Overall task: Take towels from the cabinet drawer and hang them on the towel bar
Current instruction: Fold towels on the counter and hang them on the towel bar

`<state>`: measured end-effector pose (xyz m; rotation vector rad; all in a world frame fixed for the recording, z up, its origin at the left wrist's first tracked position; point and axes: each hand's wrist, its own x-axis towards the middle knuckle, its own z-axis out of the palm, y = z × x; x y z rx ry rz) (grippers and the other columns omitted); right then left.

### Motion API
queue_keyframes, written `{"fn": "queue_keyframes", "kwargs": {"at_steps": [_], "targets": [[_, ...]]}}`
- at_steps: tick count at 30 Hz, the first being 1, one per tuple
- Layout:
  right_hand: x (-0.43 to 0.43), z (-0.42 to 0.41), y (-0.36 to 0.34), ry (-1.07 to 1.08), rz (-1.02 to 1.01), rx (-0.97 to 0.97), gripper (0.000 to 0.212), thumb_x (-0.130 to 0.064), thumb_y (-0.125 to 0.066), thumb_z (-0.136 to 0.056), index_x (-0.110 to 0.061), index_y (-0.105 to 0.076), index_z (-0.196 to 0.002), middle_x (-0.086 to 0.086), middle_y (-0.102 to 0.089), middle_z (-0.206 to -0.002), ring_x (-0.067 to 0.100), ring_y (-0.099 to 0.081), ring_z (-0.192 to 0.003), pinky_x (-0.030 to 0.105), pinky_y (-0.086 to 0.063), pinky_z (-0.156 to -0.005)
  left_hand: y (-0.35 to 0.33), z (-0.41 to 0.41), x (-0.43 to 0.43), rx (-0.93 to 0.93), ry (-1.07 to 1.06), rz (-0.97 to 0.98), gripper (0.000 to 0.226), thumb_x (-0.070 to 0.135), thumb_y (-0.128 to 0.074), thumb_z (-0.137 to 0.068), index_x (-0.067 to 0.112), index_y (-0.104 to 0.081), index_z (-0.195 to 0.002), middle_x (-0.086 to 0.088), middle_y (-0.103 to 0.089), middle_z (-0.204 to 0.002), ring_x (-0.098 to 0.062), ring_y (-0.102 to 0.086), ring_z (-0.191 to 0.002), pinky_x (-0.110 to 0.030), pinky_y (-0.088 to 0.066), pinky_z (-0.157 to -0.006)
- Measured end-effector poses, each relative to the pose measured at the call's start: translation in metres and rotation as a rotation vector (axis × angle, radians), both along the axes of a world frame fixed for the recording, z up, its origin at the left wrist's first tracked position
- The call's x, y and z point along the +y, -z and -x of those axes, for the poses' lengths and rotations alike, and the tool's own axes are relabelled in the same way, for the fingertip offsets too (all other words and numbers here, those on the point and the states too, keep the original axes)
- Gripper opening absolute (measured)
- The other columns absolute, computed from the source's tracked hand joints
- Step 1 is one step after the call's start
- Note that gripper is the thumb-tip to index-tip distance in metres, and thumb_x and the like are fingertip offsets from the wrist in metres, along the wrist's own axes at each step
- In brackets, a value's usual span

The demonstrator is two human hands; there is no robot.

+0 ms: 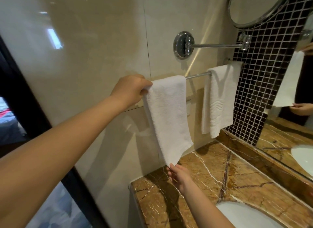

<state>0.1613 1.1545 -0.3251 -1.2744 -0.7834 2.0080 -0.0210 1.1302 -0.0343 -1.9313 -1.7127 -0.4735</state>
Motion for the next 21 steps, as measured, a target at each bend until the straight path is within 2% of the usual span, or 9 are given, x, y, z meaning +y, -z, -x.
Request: {"fn": "queue_keyframes", "kwargs": {"at_steps": [8,11,15,16,18,20,21], "targets": [[0.011,-0.001,0.006,0.016,0.040,0.023,0.013,-0.014,-0.069,-0.087,-0.001,-0.070,-0.087,0.005,-0.070,-0.069,0.012,-0.059,-0.059,0.022,-0.046,-0.056,0.002,0.001,0.012,-0.012,-0.026,0.031,0.018,0.009,-0.056,-0.084,0.012,-0.068,-0.096,-0.008,-0.063,-0.095,-0.031,-0.058,-0.090,-0.044,-0.049,-0.078],[0.016,0.000,0.007,0.032,0.050,0.013,0.012,-0.014,-0.070,-0.086,-0.003,-0.069,-0.084,0.003,-0.070,-0.066,0.010,-0.060,-0.056,0.020,-0.047,-0.051,0.003,-0.001,0.018,0.003,-0.067,0.033,0.020,0.012,-0.053,-0.084,0.020,-0.067,-0.097,-0.003,-0.061,-0.097,-0.028,-0.057,-0.093,-0.044,-0.049,-0.080],[0.022,-0.002,0.007,0.035,0.055,0.009,0.012,-0.014,-0.069,-0.086,-0.002,-0.070,-0.085,0.004,-0.071,-0.065,0.010,-0.060,-0.054,0.019,-0.048,-0.047,0.002,-0.005,0.022,0.058,-0.063,0.012,0.018,0.019,-0.052,-0.087,0.023,-0.066,-0.096,-0.001,-0.060,-0.099,-0.027,-0.057,-0.093,-0.037,-0.047,-0.071],[0.024,-0.002,0.007,0.036,0.054,0.006,0.012,-0.014,-0.069,-0.086,-0.002,-0.069,-0.086,0.004,-0.071,-0.065,0.010,-0.060,-0.054,0.019,-0.048,-0.048,0.001,-0.007,0.023,0.075,-0.060,0.013,0.017,0.020,-0.052,-0.088,0.023,-0.066,-0.096,-0.001,-0.060,-0.099,-0.027,-0.057,-0.093,-0.033,-0.043,-0.066],[0.026,-0.003,0.008,0.045,0.046,0.005,0.012,-0.013,-0.069,-0.086,-0.001,-0.069,-0.087,0.004,-0.071,-0.067,0.011,-0.060,-0.057,0.020,-0.048,-0.050,-0.002,-0.011,0.023,0.112,-0.063,0.015,0.016,0.019,-0.053,-0.088,0.021,-0.066,-0.097,-0.002,-0.061,-0.099,-0.027,-0.057,-0.093,-0.024,-0.026,-0.054],[0.027,-0.004,0.007,0.053,0.036,0.004,0.013,-0.013,-0.069,-0.086,-0.001,-0.069,-0.089,0.005,-0.070,-0.070,0.012,-0.059,-0.059,0.022,-0.047,-0.051,-0.005,-0.015,0.022,0.152,-0.067,0.017,0.014,0.018,-0.054,-0.088,0.018,-0.066,-0.095,-0.003,-0.061,-0.097,-0.027,-0.057,-0.091,-0.024,-0.010,-0.049],[0.028,-0.005,0.006,0.055,0.034,0.001,0.013,-0.013,-0.069,-0.086,-0.001,-0.068,-0.090,0.006,-0.070,-0.072,0.012,-0.059,-0.059,0.022,-0.047,-0.052,-0.007,-0.018,0.021,0.163,-0.065,0.022,0.012,0.018,-0.055,-0.088,0.017,-0.066,-0.093,-0.004,-0.061,-0.096,-0.028,-0.057,-0.091,-0.025,-0.008,-0.048]]}}
